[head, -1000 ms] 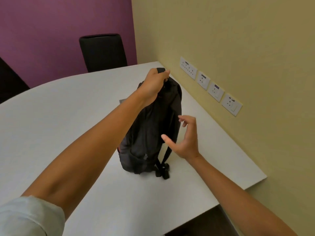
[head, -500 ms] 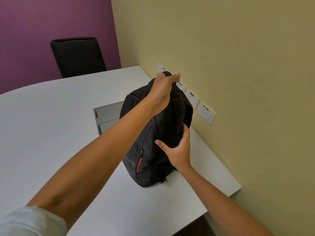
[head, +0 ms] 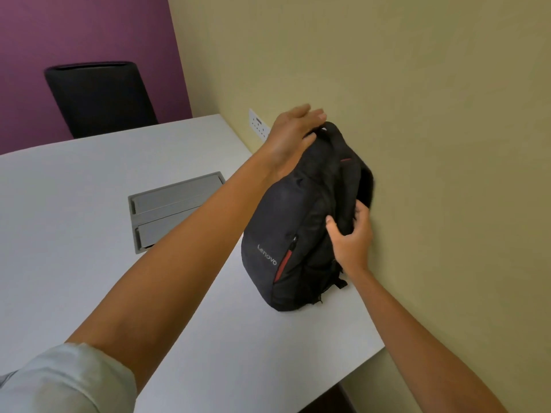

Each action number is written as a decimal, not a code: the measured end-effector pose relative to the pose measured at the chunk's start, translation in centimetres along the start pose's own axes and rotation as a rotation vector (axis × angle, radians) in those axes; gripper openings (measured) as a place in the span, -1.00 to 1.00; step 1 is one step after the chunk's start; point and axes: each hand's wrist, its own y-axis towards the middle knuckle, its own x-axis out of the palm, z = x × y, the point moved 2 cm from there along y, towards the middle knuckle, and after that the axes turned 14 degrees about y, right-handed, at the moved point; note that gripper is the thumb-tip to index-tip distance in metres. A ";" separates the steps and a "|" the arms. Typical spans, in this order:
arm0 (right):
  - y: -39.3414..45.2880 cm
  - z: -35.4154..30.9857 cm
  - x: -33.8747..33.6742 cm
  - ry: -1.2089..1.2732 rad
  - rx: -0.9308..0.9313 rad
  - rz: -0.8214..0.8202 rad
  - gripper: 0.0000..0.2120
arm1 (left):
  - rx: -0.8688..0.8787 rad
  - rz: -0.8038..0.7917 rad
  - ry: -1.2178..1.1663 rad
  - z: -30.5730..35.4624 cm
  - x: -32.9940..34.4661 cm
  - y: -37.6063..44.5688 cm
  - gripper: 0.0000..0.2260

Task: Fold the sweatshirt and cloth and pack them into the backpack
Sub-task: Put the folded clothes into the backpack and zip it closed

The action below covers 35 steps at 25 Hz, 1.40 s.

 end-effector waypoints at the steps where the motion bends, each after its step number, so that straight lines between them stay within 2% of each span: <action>1: 0.8 0.5 -0.5 0.018 0.013 0.019 -0.50 | 0.020 0.048 0.057 -0.3 -0.6 0.2 -0.43; 3: 1.5 1.2 -0.8 0.030 0.018 0.023 -0.53 | -0.010 0.173 0.193 -2.3 -1.8 -0.1 -0.43; 5: 1.4 1.8 -0.7 0.032 0.015 0.012 -0.49 | -0.160 0.261 0.260 -6.7 -3.1 -1.1 -0.42; 6: 1.2 1.9 -0.5 0.033 0.017 0.014 -0.46 | -0.259 0.277 0.251 -9.5 -3.6 -1.6 -0.34; 9: 1.4 1.8 0.1 0.106 0.013 0.054 -0.47 | -0.585 0.217 0.219 -15.6 -3.9 -3.1 0.18; 11: 2.2 1.4 0.4 0.135 0.035 0.113 -0.60 | -0.735 0.133 0.178 -17.8 -3.7 -3.9 0.35; 13: 2.7 1.1 0.7 0.108 0.047 0.180 -0.80 | -0.802 0.078 0.141 -19.1 -3.2 -4.8 0.33; 15: 2.8 1.2 0.6 0.085 0.000 0.233 -0.88 | -0.814 0.039 0.126 -19.8 -2.8 -5.3 0.26; 21: 2.6 1.3 -0.4 0.167 -0.091 0.356 -0.88 | -0.862 -0.031 0.071 -20.2 -1.8 -4.6 0.19; 24: 2.9 1.5 -1.8 0.159 -0.138 0.392 -0.81 | -0.865 -0.064 0.048 -20.4 -0.5 -4.7 0.18; 26: 3.3 1.7 -3.0 0.127 -0.146 0.388 -0.77 | -0.873 -0.075 0.044 -20.5 1.0 -4.9 0.17; 30: 3.0 1.3 -3.9 0.048 -0.134 0.358 -0.85 | -0.877 -0.048 0.093 -21.1 2.3 -4.6 0.17; 35: 2.3 0.5 -4.0 0.053 -0.162 0.374 -0.76 | -0.860 -0.003 0.181 -21.7 2.4 -5.5 0.11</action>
